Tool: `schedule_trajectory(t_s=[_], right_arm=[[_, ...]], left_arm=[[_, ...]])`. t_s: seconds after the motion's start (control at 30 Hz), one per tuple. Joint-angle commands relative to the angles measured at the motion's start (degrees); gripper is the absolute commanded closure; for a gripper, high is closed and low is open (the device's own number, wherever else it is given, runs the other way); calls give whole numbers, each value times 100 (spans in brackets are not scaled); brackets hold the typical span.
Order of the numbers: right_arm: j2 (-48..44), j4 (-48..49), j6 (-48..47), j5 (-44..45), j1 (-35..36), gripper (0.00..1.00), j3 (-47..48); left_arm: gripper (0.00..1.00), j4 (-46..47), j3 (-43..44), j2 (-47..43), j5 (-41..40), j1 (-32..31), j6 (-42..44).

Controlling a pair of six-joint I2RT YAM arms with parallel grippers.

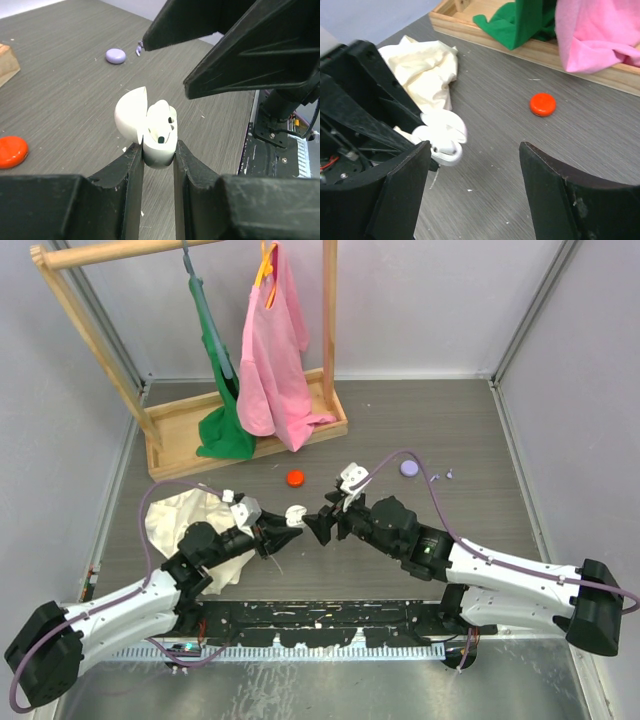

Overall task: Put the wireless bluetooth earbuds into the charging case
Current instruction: Place the earbud in the charging case, then close the charging case.

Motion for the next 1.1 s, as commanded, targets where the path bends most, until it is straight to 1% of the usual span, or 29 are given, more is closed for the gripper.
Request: schedule_trajectory(t_s=[0.0, 0.2, 0.3, 0.57, 0.73, 0.97, 1.07], right_arm=[[78, -110, 134, -802, -173, 23, 563], [350, -503, 352, -2042, -750, 21, 993], [531, -626, 417, -2486, -914, 20, 1167], [1112, -863, 575, -3347, -1237, 18, 1508], [1415, -987, 601, -3881, -1293, 18, 1641], [1507, -984, 567, -4469, -1312, 18, 1685], [1447, -982, 540, -4590, -1312, 18, 1681]], left_arm=[[100, 361, 236, 82, 257, 3, 120], [100, 348, 265, 104, 467, 2, 149], [100, 365, 265, 103, 569, 3, 167], [100, 419, 252, 69, 704, -2, 190], [100, 433, 239, 31, 708, -2, 177], [100, 387, 230, 7, 560, 4, 179], [100, 352, 239, 6, 507, 2, 176]])
